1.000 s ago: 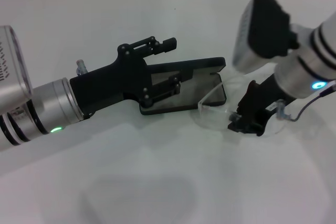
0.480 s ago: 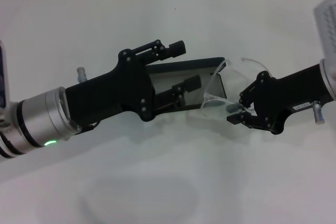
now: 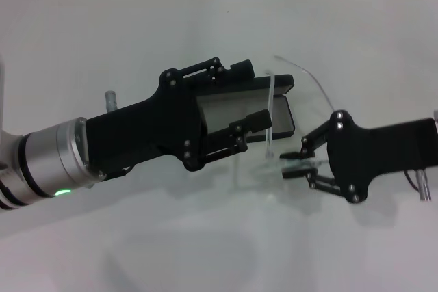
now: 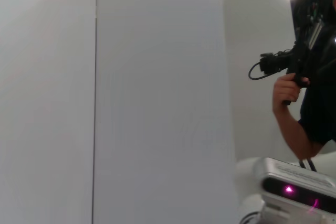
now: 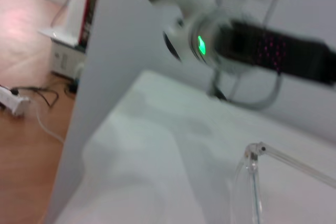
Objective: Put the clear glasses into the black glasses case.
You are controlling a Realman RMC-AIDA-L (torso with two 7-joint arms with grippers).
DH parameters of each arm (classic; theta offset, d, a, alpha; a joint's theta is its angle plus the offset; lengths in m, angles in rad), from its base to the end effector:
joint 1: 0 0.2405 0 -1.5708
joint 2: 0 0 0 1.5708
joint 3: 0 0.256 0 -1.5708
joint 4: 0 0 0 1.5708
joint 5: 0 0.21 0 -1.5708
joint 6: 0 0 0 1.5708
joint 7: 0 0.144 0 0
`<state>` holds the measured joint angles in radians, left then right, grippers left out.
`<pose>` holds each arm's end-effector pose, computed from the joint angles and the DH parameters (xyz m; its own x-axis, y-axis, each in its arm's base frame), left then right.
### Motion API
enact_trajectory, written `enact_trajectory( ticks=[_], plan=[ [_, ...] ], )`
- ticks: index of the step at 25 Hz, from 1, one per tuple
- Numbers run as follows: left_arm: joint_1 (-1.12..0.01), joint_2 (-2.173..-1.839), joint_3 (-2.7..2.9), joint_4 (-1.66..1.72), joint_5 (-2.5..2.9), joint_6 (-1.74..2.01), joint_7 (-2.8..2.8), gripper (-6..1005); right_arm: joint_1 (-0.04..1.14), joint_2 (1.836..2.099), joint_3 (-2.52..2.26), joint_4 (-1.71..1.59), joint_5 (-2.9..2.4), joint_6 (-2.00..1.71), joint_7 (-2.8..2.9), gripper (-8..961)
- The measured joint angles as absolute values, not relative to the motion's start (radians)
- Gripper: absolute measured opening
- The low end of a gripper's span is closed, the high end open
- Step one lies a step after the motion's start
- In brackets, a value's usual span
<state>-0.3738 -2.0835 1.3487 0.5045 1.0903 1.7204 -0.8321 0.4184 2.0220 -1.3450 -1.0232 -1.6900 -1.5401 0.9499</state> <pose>-0.2113 0.2686 -0.0292 0.5393 -0.0918 0.8371 0.1421 -0.9699 -0.1979 0.1924 0.3063 -0.0164 0.8456 0.4302 -0.3160 0.3865 -0.9018 -0.1934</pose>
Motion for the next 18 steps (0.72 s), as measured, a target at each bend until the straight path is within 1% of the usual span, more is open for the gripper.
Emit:
enact_trajectory(
  ticks=[6, 18],
  plan=[
    [-0.391, -2.081, 1.352, 0.503, 1.096, 1.727, -0.865, 614, 0.395, 2.021, -1.341, -0.977, -1.612, -1.63, 0.744, 127],
    [-0.441, -2.079, 1.35, 0.505, 1.154, 1.722, -0.931, 612, 0.393, 2.025, -1.35, -0.942, -1.593, -1.645, 0.599, 127]
  ],
)
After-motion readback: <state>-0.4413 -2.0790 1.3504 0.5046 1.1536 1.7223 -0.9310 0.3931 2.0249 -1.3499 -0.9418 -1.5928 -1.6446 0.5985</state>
